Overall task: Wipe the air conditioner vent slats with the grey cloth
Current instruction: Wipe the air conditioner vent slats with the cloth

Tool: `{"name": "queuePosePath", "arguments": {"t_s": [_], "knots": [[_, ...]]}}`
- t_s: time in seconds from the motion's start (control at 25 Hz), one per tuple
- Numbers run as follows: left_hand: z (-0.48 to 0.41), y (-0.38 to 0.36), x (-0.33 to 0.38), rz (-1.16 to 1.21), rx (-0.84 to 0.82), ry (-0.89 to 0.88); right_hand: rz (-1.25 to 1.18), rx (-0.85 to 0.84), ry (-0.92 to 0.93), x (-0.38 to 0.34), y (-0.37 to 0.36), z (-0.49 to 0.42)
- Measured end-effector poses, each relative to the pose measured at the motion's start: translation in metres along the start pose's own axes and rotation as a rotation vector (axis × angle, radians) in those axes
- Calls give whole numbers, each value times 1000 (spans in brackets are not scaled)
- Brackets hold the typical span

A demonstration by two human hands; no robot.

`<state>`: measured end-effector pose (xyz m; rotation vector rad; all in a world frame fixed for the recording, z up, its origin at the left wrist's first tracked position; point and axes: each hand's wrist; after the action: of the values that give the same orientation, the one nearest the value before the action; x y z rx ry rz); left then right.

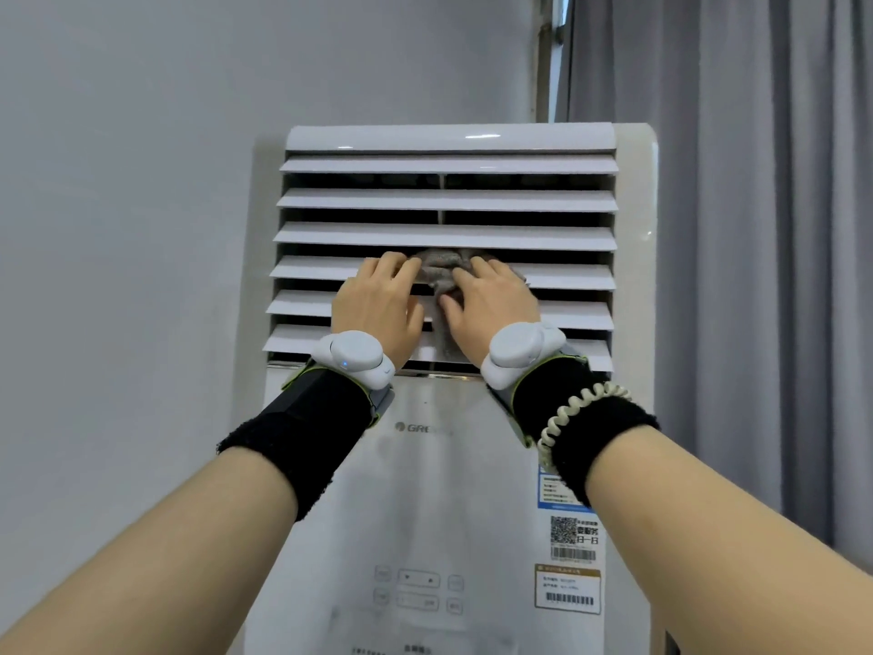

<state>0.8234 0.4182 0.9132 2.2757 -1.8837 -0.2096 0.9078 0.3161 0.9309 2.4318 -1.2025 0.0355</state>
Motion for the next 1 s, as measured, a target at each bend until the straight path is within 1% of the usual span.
{"name": "queuePosePath", "arguments": {"t_s": [0.16, 0.28, 0.48, 0.64, 0.84, 1.0], "knots": [[10, 3, -34, 12, 21, 60, 73, 0, -143, 7, 0, 0], [11, 2, -58, 33, 11, 64, 157, -15, -203, -2, -2, -1], [9, 12, -111, 113, 67, 63, 176, -9, -218, -53, -10, -15], [9, 19, -145, 128, 117, 69, 226, 11, -281, -76, -14, -20], [8, 15, -179, 204, 116, 164, 239, 36, -328, -92, -20, -16], [8, 8, -192, 322, 103, 237, 211, 79, -266, -114, -21, -17]]}}
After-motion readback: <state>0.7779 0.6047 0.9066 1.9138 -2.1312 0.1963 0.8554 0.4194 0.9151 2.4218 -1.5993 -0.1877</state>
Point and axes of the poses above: each hand's wrist, its own z-axis away from the middle knuckle, its own y-axis out of the back of the hand, x = y × z, and after that the axes turned 11 degrees about z, right-handed
